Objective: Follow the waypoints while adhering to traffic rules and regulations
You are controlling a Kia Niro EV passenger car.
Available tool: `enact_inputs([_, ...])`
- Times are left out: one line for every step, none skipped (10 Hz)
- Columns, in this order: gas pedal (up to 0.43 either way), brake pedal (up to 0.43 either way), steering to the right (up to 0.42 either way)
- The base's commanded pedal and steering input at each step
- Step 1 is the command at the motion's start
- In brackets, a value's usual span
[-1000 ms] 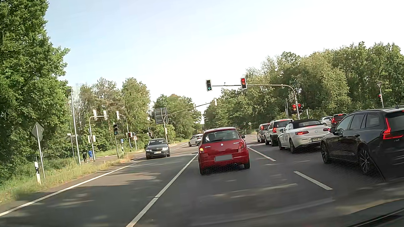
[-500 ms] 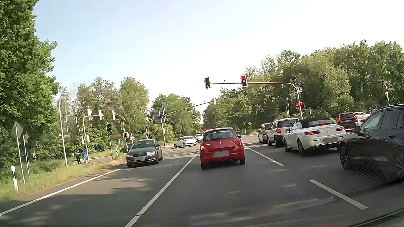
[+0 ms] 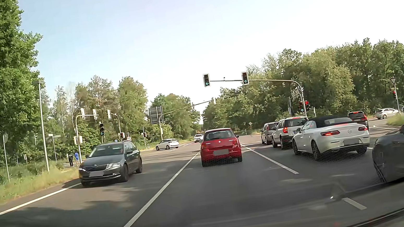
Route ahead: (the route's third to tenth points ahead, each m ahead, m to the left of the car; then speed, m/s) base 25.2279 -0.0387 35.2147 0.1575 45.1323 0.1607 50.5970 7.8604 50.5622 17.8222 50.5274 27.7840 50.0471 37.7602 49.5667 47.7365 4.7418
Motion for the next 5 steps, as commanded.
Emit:
enact_inputs([0.311,0.030,-0.002])
enact_inputs([0.311,0.030,-0.001])
enact_inputs([0.311,0.030,-0.002])
enact_inputs([0.311,0.030,-0.002])
enact_inputs([0.311,0.030,-0.002])
